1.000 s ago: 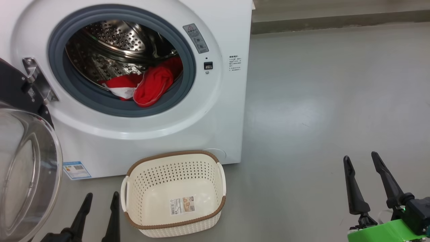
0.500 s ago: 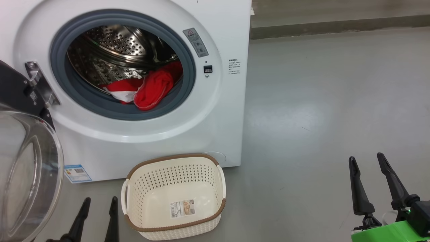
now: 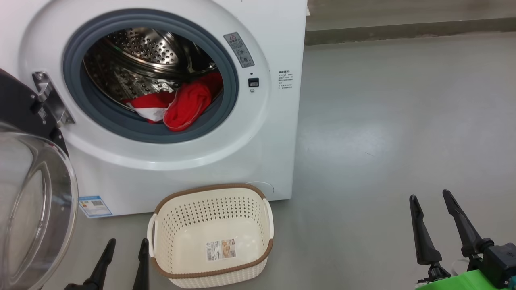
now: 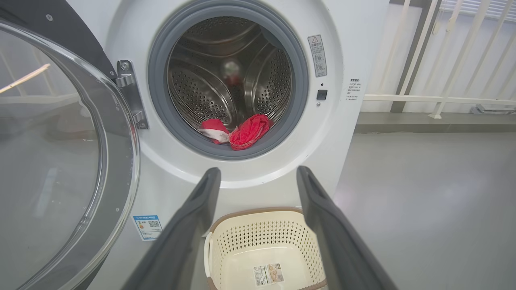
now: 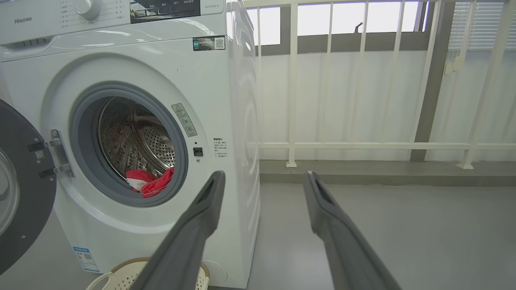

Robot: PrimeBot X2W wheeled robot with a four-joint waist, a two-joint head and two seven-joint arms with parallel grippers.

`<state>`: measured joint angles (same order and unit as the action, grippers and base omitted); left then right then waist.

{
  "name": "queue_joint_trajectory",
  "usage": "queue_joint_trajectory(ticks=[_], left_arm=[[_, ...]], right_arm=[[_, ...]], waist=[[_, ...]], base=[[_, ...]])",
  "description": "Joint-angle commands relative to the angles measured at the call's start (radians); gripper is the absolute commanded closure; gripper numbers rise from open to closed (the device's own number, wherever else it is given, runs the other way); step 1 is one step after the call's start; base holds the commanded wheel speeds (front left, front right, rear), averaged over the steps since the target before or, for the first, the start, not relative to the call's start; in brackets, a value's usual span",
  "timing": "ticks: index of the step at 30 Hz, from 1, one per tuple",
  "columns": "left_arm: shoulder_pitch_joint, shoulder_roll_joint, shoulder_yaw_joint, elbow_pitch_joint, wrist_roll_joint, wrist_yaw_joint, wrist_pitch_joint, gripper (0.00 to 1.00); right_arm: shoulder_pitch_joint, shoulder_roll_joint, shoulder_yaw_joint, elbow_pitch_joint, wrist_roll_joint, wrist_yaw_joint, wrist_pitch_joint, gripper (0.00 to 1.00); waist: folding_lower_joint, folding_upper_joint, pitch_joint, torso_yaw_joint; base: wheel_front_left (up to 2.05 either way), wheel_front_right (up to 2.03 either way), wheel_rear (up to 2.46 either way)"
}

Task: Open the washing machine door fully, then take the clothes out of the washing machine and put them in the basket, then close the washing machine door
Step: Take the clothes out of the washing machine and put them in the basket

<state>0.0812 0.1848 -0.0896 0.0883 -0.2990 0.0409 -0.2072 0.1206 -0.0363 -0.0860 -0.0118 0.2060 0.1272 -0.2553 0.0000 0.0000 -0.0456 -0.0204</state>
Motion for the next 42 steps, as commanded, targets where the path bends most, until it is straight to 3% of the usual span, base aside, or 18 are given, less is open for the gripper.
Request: queue_joint_trajectory(ticks=[1,19,42], left_arm=[[-0.050,0.022,0.033,-0.031,0.012,0.009,0.001,0.00],[-0.046,0.014,0.026,-0.047,-0.012,0.017,-0.003,0.00],[-0.067,-0.001,0.027,-0.047,-0.024,0.036,-0.033,0.00]], right_arm=[[-0.023,-0.014,0.024,-0.020,-0.010,0.003,-0.006,0.00],[-0.027,-0.014,0.050,0.014,-0.017,0.003,-0.006,0.00],[-0.035,-0.014,0.072,0.012,-0.020,0.003,-0.006,0.00]], waist=[[0.0000,0.0000,-0.002,0.000],[0.0000,0.0000,0.006,0.001],[0.0000,0.0000,0.027,0.001]], base=[[1.14,-1.14,0.00],[1.58,-1.58,0.00],[0.09,-0.09,0.00]])
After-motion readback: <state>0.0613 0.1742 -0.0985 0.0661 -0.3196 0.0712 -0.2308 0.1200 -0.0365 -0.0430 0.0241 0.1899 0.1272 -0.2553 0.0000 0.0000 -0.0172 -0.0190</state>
